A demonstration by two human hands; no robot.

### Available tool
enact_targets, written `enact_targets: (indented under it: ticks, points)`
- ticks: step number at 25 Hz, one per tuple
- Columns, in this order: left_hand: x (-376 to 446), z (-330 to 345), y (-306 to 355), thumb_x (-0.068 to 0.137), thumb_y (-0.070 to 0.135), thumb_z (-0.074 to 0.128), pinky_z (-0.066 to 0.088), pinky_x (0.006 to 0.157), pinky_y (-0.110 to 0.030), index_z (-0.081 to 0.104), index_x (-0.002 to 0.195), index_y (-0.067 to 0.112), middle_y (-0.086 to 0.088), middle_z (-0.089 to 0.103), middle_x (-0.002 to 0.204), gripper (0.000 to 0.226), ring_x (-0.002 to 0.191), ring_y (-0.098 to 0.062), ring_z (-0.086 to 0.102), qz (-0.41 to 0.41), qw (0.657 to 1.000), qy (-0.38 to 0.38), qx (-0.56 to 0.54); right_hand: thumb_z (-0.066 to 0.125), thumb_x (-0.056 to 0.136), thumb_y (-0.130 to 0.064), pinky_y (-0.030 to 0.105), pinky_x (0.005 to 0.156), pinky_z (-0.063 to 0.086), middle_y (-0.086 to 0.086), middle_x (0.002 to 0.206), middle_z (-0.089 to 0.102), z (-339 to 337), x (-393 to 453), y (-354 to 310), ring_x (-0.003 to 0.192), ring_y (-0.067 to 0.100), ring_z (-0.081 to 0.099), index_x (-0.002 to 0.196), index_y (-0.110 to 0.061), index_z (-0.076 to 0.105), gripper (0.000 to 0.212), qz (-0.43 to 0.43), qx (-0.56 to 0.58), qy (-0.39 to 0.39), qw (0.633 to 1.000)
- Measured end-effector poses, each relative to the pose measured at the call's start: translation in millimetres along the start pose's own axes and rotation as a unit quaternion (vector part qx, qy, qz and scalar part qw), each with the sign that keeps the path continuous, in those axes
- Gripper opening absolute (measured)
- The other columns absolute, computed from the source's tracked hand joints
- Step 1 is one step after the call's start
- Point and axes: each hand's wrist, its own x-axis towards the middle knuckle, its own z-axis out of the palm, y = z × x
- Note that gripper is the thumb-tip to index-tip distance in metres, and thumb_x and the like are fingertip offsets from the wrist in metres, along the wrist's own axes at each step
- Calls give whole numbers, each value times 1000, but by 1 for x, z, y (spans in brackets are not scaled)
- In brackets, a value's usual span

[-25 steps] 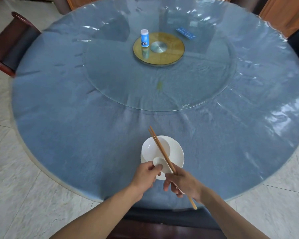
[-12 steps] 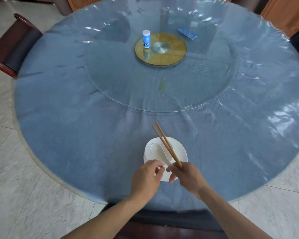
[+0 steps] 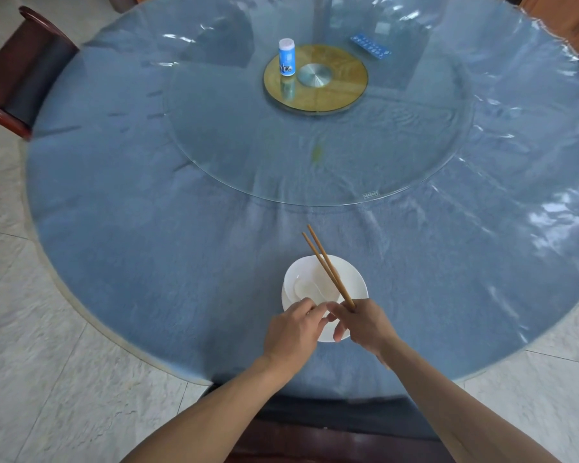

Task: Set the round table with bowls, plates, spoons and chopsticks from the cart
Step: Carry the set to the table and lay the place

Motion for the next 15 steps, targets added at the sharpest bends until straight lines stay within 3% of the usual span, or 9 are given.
enact_targets:
  ticks: [4, 8, 10, 13, 15]
  points:
    - [-5, 8, -1, 93, 27, 64, 52, 52, -27, 65, 125, 24, 6, 66, 99, 32, 82, -15, 67, -5, 1000, 2, -9, 48, 95, -54, 23, 62, 48, -5, 61, 73, 5, 1, 3, 63, 7, 63, 82, -25, 73, 40, 14, -2, 10, 1000]
    - [-5, 9, -4, 94, 30, 61, 53, 57, -27, 62, 127, 23, 7, 66, 111, 34, 92, -15, 67, -13, 1000, -21, -5, 45, 95, -56, 19, 49, 40, -4, 67, 75, -3, -5, 4, 46, 3, 48, 85, -33, 63, 31, 33, 26, 4, 999]
    - [-4, 7, -5, 96, 33, 55, 52, 58, -30, 58, 129, 28, 9, 63, 113, 34, 93, -14, 64, -25, 999, -27, -3, 47, 92, -59, 20, 46, 38, -6, 63, 72, -12, -11, 9, 44, 2, 47, 87, -31, 65, 34, 23, 26, 41, 999]
    - [-6, -1, 4, 89, 33, 53, 43, 44, -24, 61, 106, 27, 13, 63, 95, 19, 72, -9, 61, -10, 999, 27, -34, 41, 90, -69, 22, 44, 33, -9, 52, 56, -28, -22, 26, 43, 5, 43, 85, -20, 66, 55, 34, 119, 129, 984]
    - [-8, 0, 16, 89, 33, 53, 42, 41, -26, 59, 85, 22, 9, 61, 80, 13, 61, -12, 57, 23, 997, 32, -63, 31, 96, -64, 20, 40, 27, -7, 51, 46, -36, -24, 36, 43, 8, 35, 83, -14, 63, 61, 65, 216, 120, 967]
